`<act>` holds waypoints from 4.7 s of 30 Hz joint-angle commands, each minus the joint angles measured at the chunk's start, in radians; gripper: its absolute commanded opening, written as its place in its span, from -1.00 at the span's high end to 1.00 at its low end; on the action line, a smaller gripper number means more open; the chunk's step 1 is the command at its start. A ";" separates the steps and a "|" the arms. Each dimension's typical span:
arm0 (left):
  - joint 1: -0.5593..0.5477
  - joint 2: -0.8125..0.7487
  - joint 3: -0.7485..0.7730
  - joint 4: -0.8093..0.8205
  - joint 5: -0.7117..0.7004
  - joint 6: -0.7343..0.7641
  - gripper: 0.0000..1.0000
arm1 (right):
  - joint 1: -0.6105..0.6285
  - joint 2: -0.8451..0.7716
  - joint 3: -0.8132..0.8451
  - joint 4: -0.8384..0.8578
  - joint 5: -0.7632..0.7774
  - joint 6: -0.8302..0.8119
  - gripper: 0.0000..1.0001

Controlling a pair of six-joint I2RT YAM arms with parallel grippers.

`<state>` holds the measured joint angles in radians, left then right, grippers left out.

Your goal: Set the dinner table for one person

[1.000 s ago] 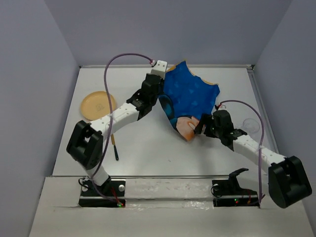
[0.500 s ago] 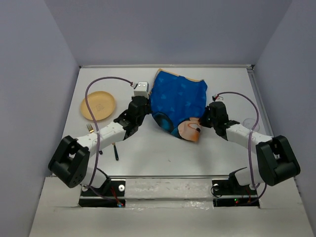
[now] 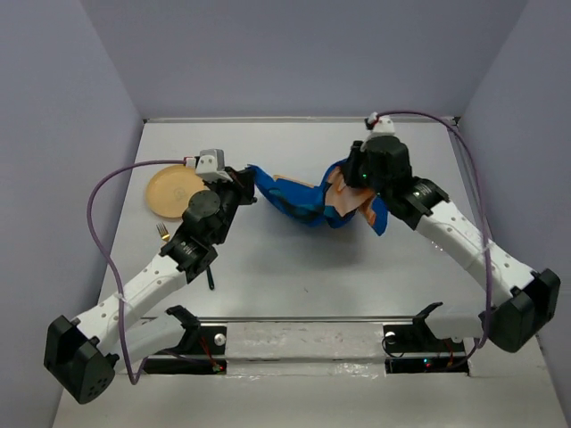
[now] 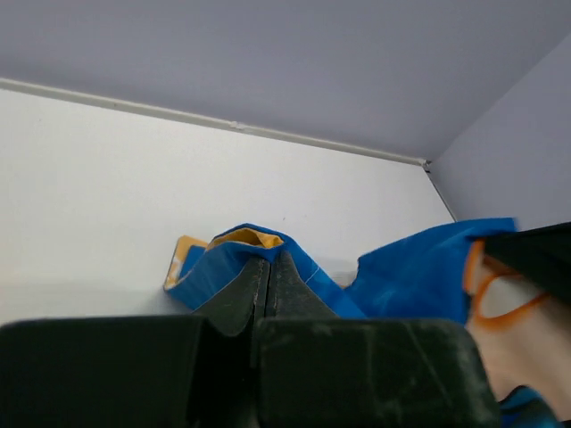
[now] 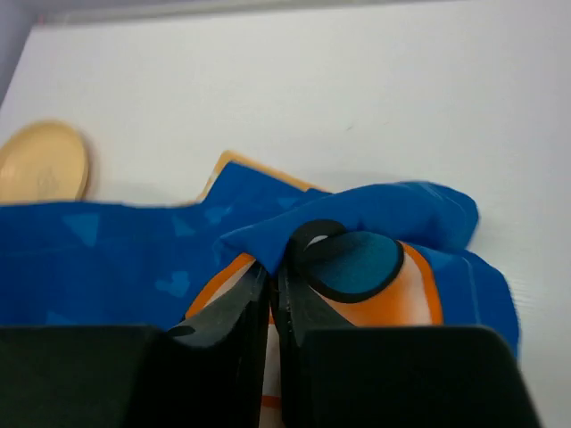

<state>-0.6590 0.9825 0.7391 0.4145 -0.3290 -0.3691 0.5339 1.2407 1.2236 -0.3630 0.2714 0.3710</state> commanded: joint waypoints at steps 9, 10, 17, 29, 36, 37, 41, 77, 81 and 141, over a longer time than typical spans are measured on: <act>0.012 -0.307 -0.194 -0.131 -0.114 -0.094 1.00 | 0.064 -0.003 -0.258 -0.028 -0.055 0.023 -0.76; 0.012 -0.318 -0.202 -0.134 -0.111 -0.099 1.00 | 0.064 -0.015 -0.280 -0.030 -0.048 0.023 -0.77; 0.010 -0.410 -0.222 -0.187 -0.125 -0.114 1.00 | -0.044 -0.030 -0.498 0.018 -0.007 0.118 -0.33; 0.012 -0.468 -0.277 -0.215 -0.176 -0.157 1.00 | -0.109 -0.117 -0.535 0.055 -0.052 0.118 -0.46; 0.013 -0.524 -0.274 -0.244 -0.193 -0.157 1.00 | -0.141 0.169 -0.477 0.254 -0.210 0.118 0.54; 0.012 -0.522 -0.273 -0.244 -0.191 -0.157 1.00 | -0.141 0.198 -0.420 0.260 -0.240 0.114 0.65; 0.012 -0.512 -0.271 -0.238 -0.188 -0.152 1.00 | -0.141 0.311 -0.287 0.305 -0.264 0.102 0.66; 0.012 -0.550 -0.366 -0.126 -0.090 -0.168 1.00 | -0.222 0.207 -0.593 0.318 -0.198 0.330 -0.10; 0.012 -0.558 -0.360 -0.131 -0.096 -0.162 1.00 | -0.222 0.275 -0.573 0.318 -0.182 0.327 -0.01; 0.559 0.314 0.609 0.056 0.400 -0.182 1.00 | -0.647 0.295 0.623 0.072 -0.431 0.151 1.00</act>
<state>-0.1787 1.2533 1.1965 0.4297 -0.1108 -0.4946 -0.0357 1.5013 1.6646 -0.3214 -0.0418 0.4843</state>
